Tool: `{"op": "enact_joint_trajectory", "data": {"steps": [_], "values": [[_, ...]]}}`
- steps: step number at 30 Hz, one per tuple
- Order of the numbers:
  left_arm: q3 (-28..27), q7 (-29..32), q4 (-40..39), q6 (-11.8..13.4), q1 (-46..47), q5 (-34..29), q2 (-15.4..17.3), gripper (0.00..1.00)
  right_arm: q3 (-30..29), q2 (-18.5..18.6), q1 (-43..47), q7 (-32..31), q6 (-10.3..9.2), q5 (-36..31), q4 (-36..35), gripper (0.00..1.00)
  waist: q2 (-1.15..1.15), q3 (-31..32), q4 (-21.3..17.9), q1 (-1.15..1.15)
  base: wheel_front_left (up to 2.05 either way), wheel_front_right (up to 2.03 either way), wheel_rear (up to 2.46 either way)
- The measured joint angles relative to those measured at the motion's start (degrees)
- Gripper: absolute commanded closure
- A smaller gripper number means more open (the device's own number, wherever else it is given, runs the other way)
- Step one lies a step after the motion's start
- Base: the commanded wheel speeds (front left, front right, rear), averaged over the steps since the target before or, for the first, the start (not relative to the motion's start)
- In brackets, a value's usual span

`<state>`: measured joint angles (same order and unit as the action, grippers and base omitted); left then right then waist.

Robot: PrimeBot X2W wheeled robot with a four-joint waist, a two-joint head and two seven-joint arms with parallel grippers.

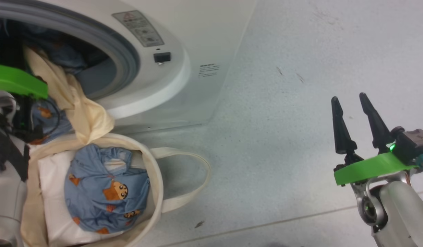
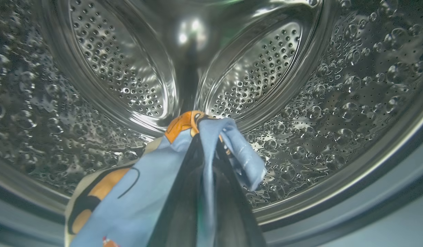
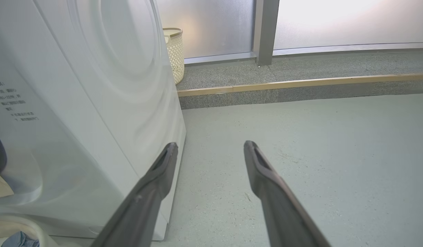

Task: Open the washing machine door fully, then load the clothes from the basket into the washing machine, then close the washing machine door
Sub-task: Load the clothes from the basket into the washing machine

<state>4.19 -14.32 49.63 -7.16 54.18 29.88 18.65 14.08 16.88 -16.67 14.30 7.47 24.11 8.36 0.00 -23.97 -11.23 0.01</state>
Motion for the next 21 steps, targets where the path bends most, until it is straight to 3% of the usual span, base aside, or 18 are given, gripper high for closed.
{"op": "enact_joint_trajectory", "data": {"steps": [3, 5, 11, 14, 18, 19, 20, 21], "values": [[-0.4, 0.0, 0.4, 0.0, 2.3, -0.8, 0.4, 1.0, -0.9, 0.1, 0.0, 0.0, 0.0, -0.4, -0.9, 0.0, 0.0, -1.5, -1.3, -0.01, 0.0, 0.0, 0.0], [-1.4, 0.0, -3.6, 0.0, 2.9, -2.3, 0.9, 1.0, -1.6, 0.1, 0.0, 0.0, 0.0, -0.4, -1.6, 0.0, 0.0, -2.4, -1.8, -0.01, 0.0, 0.0, 0.0], [-10.8, -0.5, -16.8, 0.0, 6.8, -6.3, -0.5, 1.0, -3.5, 0.1, 0.0, 0.0, 0.0, -1.0, -3.6, 0.0, 0.0, -5.5, -2.2, 0.0, 0.0, 0.0, 0.0], [-11.1, -0.5, -16.2, 0.0, 6.7, -7.8, -2.1, 1.0, -3.7, -0.2, 0.0, 0.0, 0.0, -1.6, -3.9, 0.0, 0.0, -6.5, -2.2, 0.0, 0.0, 0.0, 0.0], [-8.9, -0.5, -7.2, 0.0, 6.8, -9.2, -2.4, 1.0, -3.5, -0.5, 0.0, 0.0, 0.0, -1.8, -4.0, 0.0, 0.0, -6.7, -2.4, -0.01, 0.0, 0.0, 0.0], [-7.6, -0.5, -3.0, 0.0, 7.1, -9.7, -2.2, 0.81, -3.5, -0.6, 0.0, 0.0, 0.0, -1.9, -3.9, 0.0, 0.0, -6.7, -2.4, -0.01, 0.0, 0.0, 0.0], [-6.0, -0.4, 1.1, 0.0, 7.2, -10.6, -2.0, 0.17, -3.5, -0.6, 0.0, 0.0, 0.0, -1.9, -3.9, 0.0, 0.0, -6.5, -2.5, -0.01, 0.0, 0.0, 0.0], [-5.4, -0.4, 5.2, 0.0, 7.4, -11.0, -2.1, 0.0, -3.4, -0.7, 0.0, 0.0, 0.0, -1.9, -3.9, 0.0, 0.0, -6.4, -2.6, -0.01, 0.0, 0.0, 0.0]]}}
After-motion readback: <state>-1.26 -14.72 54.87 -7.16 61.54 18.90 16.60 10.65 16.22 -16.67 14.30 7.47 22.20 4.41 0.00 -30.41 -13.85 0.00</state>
